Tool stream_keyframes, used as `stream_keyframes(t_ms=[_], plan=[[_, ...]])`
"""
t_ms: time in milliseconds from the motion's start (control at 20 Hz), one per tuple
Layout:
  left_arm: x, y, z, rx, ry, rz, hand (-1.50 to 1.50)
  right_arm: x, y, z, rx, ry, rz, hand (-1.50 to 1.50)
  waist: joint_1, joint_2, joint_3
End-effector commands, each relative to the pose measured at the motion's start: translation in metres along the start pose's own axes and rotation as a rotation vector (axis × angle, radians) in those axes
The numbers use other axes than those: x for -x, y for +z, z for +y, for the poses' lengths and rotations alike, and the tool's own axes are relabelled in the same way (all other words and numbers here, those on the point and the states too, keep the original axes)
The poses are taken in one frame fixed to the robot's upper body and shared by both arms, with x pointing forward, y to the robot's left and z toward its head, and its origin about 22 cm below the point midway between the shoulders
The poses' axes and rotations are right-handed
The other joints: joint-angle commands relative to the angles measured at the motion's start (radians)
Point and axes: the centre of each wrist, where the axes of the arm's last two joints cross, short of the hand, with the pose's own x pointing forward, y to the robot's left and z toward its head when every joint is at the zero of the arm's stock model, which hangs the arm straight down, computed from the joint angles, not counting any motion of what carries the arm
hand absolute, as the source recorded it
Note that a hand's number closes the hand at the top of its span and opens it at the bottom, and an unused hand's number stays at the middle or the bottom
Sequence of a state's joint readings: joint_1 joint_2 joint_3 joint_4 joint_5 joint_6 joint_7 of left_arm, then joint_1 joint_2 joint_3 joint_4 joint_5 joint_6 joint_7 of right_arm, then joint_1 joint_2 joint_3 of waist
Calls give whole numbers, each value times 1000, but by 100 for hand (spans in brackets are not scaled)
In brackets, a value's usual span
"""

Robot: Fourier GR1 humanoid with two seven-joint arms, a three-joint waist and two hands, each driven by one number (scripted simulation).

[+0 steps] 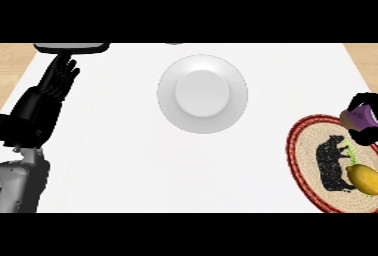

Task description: Pick the can from the placemat and place it in the plate

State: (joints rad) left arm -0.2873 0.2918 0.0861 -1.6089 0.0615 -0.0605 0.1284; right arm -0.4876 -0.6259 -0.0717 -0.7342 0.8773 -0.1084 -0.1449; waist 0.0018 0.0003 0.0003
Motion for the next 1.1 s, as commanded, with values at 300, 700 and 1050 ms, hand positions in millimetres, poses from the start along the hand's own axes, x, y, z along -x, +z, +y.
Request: stream_keyframes(t_ms=[300,700,1050], plan=[[8,9,14,-27,-16,31,0,-82,-1,-45,164,-348,-380,150,-23,-10,-2],[4,7,-1,-13,-1,31,0,-156,28,-81,135,-457,-492,150,-7,-5,-1],[13,-1,-5,20,-2,5,0,-251,13,-76,100,-484,-527,150,11,3,-1]])
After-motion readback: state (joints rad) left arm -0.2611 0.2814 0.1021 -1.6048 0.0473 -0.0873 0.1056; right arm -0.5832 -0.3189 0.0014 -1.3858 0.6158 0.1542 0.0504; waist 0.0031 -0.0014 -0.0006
